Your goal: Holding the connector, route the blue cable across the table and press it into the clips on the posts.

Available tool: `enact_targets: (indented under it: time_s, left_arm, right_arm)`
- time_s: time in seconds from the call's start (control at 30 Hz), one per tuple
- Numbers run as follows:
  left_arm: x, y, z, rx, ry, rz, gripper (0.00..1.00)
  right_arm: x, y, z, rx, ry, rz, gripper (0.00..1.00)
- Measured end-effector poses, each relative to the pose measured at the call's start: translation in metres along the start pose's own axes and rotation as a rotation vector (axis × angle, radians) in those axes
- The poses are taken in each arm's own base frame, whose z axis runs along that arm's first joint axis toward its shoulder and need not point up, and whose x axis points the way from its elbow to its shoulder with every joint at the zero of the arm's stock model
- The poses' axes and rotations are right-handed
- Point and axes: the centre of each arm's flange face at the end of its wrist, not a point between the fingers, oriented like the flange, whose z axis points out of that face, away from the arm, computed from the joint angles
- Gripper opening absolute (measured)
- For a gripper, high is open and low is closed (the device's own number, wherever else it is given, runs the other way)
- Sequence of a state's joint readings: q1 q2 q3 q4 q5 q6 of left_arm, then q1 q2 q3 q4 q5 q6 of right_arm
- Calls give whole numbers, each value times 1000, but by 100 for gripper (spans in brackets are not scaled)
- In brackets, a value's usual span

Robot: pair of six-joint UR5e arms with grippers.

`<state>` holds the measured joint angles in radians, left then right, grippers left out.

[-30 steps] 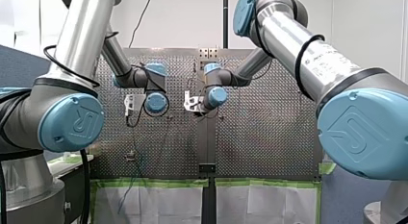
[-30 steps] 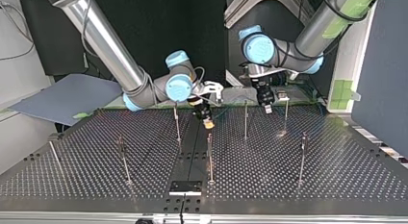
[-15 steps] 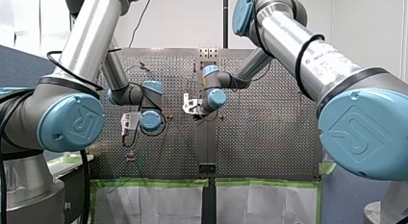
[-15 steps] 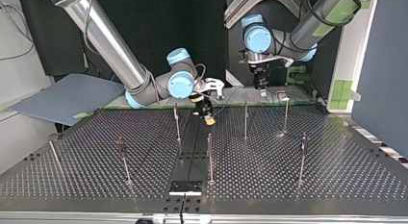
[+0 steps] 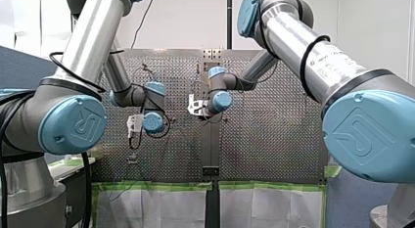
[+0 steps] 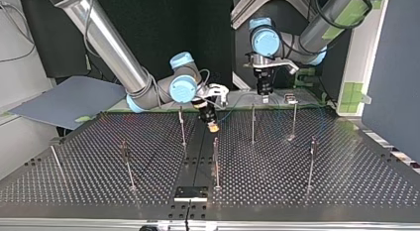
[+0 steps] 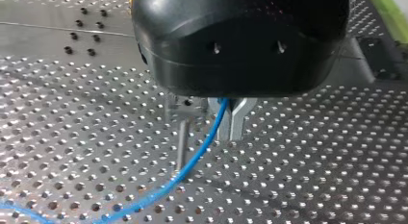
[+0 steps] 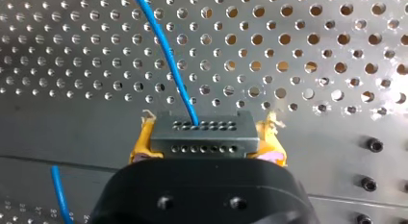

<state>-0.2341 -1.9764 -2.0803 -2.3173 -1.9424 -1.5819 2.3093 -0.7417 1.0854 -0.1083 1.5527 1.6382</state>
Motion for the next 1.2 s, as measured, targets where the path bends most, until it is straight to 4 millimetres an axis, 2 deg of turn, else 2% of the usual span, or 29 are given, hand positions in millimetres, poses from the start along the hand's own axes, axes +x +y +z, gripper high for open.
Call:
enact_targets:
  time_s: [0.37,0.6,0.83,1.2]
  left_arm:
    - [9,-3,30,-24,4,-9,2]
    - [1,4,50,-52,-5,-24,2]
    - [3,9,49,-72,35,-17,2]
    - [-1,3,36,-51,81,5,2]
  right_arm:
    - [2,12,2,-16,5,4,0]
    - [4,20,4,-26,10,6,0]
    - [4,22,4,-28,11,7,0]
    - [5,22,4,-26,12,6,0]
